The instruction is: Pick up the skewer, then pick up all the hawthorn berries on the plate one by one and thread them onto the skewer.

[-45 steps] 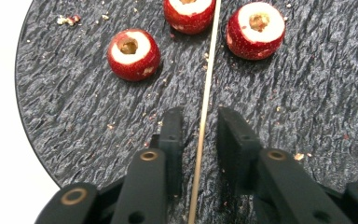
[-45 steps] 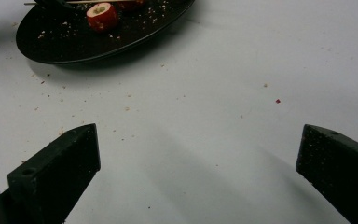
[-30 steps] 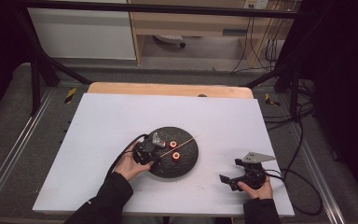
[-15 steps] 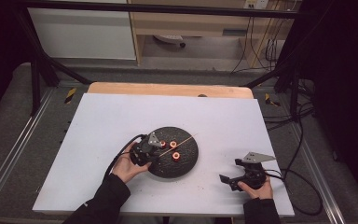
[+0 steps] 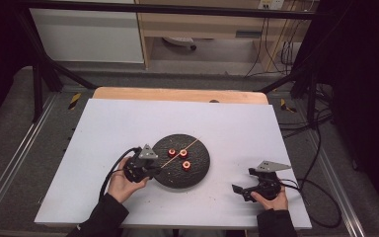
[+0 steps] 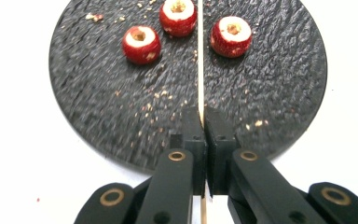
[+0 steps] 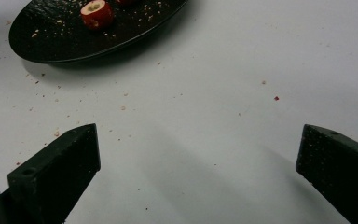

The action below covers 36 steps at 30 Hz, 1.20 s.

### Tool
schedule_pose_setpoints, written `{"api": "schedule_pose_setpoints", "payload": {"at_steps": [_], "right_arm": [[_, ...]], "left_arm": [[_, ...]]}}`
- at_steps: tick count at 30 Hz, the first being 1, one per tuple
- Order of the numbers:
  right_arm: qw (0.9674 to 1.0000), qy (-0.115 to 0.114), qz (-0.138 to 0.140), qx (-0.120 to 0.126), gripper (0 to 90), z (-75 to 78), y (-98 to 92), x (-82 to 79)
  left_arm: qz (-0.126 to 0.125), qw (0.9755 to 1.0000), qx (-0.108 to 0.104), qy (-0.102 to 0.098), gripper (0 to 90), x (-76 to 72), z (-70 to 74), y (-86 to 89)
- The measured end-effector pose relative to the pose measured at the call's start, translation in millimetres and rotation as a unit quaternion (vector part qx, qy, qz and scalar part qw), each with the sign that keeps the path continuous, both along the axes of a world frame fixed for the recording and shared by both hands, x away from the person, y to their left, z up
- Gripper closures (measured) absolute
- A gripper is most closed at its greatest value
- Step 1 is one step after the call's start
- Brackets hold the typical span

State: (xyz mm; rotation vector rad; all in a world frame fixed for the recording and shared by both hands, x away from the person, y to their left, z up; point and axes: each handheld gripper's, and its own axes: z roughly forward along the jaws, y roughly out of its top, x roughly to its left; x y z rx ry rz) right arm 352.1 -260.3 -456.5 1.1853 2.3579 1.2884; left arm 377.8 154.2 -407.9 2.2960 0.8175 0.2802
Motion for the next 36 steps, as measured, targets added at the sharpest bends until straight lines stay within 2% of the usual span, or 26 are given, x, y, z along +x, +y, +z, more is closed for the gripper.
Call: {"api": "schedule_pose_setpoints", "payload": {"at_steps": [12,20,30,36], "right_arm": [[1.0000,0.002,-0.002,0.000,0.5,-0.7,1.3,0.0],[1.0000,0.001,-0.004,-0.004,0.5,-0.3,3.7,0.1],[0.9999,0.004,-0.010,-0.011,0.5,3.7,13.4,2.1],[0.9999,0.000,-0.002,-0.015,0.5,7.9,23.9,4.2]], "left_arm": [[0.035,0.9979,-0.043,-0.032,87.8,-25.3,-2.3,30.1],[0.047,0.9957,-0.070,-0.039,87.8,-39.8,-12.0,45.6],[0.059,0.9940,-0.080,-0.045,87.7,-47.2,-23.0,58.9],[0.062,0.9935,-0.083,-0.048,87.7,-50.3,-25.7,64.3]]}}
